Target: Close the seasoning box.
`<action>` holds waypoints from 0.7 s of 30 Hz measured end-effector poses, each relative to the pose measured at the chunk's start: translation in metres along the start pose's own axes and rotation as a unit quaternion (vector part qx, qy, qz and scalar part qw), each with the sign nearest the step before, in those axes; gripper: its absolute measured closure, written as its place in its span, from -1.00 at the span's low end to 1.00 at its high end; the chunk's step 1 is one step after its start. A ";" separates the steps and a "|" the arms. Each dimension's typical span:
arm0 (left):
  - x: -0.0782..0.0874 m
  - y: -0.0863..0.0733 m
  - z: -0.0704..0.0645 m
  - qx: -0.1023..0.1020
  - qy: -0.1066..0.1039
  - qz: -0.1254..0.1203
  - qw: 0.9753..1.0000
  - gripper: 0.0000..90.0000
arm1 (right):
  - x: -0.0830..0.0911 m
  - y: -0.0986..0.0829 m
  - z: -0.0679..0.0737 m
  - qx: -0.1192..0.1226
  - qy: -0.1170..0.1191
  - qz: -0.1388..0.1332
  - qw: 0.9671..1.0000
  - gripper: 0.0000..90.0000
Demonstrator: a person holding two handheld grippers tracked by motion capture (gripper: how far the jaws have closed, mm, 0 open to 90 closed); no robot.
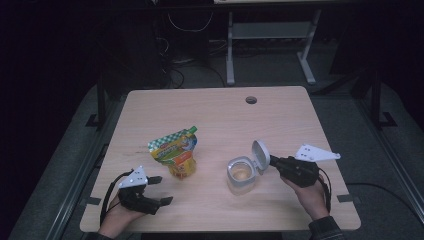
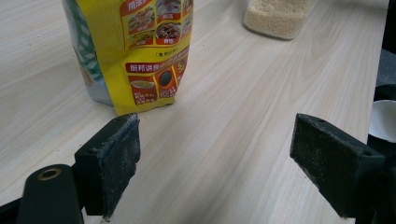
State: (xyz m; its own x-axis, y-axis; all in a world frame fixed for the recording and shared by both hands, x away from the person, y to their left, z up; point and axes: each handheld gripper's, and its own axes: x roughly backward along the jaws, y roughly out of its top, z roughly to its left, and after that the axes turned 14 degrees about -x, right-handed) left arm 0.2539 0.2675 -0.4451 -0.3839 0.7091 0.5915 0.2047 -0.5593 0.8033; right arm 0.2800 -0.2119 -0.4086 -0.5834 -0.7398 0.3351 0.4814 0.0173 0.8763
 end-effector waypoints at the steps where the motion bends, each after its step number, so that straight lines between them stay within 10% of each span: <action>1: 0.000 0.000 0.000 0.000 0.000 0.000 1.000 -0.64 | 0.000 0.001 0.001 0.001 0.001 -0.004 1.000 1.00; 21: -0.002 -0.001 0.001 0.000 -0.006 0.003 1.000 -0.64 | -0.009 0.003 0.013 0.011 0.023 -0.001 1.000 1.00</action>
State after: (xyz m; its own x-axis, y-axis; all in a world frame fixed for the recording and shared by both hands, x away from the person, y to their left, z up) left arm 0.2550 0.2670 -0.4467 -0.3725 0.7104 0.5971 0.2069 -0.5636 0.7997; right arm 0.2784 -0.1964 -0.4043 -0.5535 -0.7696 0.3184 0.4653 0.0313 0.8846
